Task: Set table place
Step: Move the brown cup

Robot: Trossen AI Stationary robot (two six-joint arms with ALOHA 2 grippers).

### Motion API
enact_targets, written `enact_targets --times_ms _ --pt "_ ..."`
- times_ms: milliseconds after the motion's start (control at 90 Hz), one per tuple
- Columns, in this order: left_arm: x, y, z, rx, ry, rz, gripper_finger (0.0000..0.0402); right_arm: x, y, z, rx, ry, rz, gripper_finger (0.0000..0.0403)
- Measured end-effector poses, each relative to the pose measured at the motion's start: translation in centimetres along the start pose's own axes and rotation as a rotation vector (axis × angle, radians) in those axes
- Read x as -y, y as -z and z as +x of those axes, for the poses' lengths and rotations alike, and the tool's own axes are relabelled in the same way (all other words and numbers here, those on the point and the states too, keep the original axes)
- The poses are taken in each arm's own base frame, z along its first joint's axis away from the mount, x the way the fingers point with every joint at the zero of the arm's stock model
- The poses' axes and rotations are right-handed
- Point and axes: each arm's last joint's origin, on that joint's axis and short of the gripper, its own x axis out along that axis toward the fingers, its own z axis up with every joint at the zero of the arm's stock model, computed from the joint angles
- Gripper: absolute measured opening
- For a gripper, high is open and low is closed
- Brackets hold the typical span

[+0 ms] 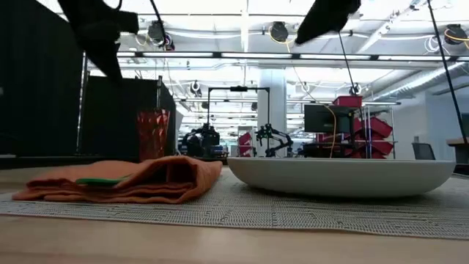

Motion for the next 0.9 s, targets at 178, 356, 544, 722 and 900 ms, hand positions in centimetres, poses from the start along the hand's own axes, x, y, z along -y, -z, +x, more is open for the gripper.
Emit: enact_targets --times_ms 178,356,544,722,900 --pt "-0.2 -1.2 1.5 -0.090 -0.192 0.305 0.0154 -0.3 -0.2 2.5 -0.019 -0.010 -0.033 0.0183" --pt "-0.6 -2.2 4.7 -0.265 -0.256 0.506 0.0154 -0.9 0.0 4.8 -0.061 -0.029 -0.053 0.0183" --pt "-2.3 -4.6 4.2 -0.165 -0.293 0.497 0.0154 -1.4 0.7 6.7 -0.128 -0.030 -0.060 0.0183" --pt "-5.4 -6.5 0.5 -0.028 -0.225 0.503 0.0154 -1.9 1.4 8.2 -0.180 -0.042 -0.069 0.0183" --pt "-7.9 -6.8 -0.3 -0.024 -0.087 0.538 0.0154 -2.1 2.1 9.5 -0.236 -0.030 -0.066 0.0183"
